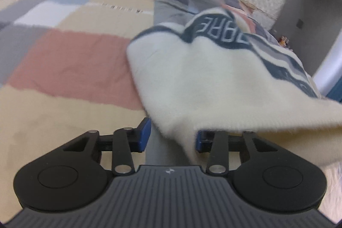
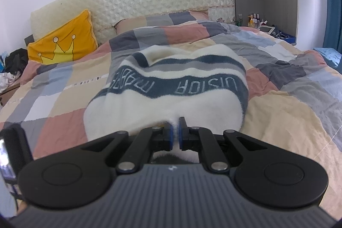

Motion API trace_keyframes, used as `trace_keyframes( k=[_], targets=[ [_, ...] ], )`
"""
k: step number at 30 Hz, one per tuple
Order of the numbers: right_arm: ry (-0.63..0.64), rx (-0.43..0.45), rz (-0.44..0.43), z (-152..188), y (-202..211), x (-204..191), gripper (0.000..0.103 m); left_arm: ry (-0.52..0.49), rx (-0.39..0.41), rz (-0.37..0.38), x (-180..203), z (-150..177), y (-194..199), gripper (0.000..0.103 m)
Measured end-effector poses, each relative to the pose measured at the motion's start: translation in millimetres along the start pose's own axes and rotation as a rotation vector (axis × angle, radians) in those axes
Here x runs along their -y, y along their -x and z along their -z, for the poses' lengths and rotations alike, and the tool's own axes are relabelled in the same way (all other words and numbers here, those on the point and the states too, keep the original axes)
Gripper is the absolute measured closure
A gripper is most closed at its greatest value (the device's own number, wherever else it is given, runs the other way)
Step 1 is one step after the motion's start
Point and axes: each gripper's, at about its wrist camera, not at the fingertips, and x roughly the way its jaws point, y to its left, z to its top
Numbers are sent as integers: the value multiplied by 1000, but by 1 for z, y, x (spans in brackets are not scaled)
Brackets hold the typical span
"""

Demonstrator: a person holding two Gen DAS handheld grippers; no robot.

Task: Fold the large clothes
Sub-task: 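Close the right tool on the sweater edge while the left tool holds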

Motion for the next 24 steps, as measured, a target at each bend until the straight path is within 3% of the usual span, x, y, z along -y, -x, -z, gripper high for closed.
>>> trace_keyframes(
  k=[3,6,9,16,19,24],
  targets=[
    [0,-4,2,0,-1,0,95,-13,40,9,5,3,5,83],
    [-4,-5,10,-2,-2,1,95,-25,130,2,14,-7,26,93],
    [-3,-8,18,-2,-3,2,95,-34,206,8,17,-25,51,94],
    [-17,-57,-6,-4,-13,4,94,18,265,88,17,-62,91,95],
    [-11,-80,1,-5,-19,1,87,17,282,91,21,-70,99,95],
    [-30,-158,-84,-10,-40,3,86,51,303,96,12,-81,111,96]
  ],
)
